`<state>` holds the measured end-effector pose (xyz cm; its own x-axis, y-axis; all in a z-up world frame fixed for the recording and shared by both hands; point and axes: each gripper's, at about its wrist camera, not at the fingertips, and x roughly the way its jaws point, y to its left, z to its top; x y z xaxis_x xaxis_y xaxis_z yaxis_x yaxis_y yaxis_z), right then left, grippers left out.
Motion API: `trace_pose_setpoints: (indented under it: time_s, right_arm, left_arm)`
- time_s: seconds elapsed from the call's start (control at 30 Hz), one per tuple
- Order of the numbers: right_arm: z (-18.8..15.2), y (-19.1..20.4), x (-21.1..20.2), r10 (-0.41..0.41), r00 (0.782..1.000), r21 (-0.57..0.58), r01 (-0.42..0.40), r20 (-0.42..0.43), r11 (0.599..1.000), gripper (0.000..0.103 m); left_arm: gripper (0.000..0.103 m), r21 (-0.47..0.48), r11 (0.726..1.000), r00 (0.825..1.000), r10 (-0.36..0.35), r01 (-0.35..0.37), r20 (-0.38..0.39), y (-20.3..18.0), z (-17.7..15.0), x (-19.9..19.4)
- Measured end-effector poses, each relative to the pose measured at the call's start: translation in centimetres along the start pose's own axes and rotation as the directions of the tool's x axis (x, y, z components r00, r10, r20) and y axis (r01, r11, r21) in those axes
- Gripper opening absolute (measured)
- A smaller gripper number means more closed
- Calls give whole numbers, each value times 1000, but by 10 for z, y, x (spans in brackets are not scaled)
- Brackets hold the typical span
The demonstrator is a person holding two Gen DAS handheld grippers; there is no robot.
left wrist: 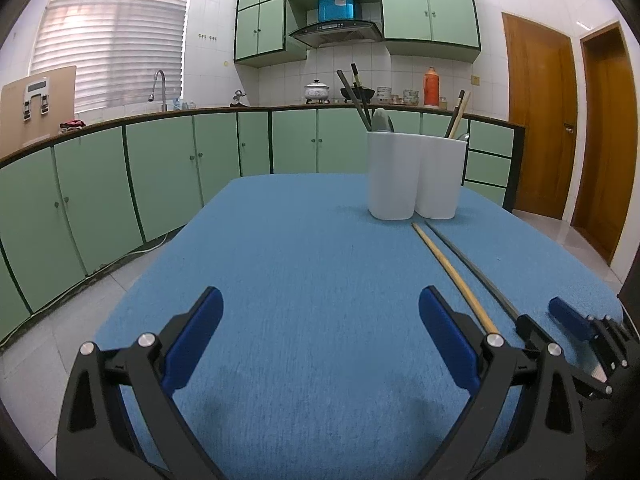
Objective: Organize utensils
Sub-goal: 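Close the right tool on the grey chopstick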
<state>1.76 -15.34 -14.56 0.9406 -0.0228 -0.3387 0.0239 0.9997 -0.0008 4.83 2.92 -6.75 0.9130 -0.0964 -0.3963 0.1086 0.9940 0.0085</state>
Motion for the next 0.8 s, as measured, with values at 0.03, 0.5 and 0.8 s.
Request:
trace_pose_setpoints:
  time_s: [0.03,0.5,0.8]
  right_arm:
    - [-1,1,0,2,1000,-1,-2,3,1000,40]
    - [-4,14,-8,19,1000,-39,-18,25,999,8]
    - [-3,-4,-14,-33,999,13,33,30,999,8]
  left_arm:
    - [95,0,1000,1000,-1,1,-1,0,0,0]
    - [95,2,1000,1000,-19,19,-7,-7,-2,-2]
    - [95,20,998,998,-63,63,-18,-29,-9,-5]
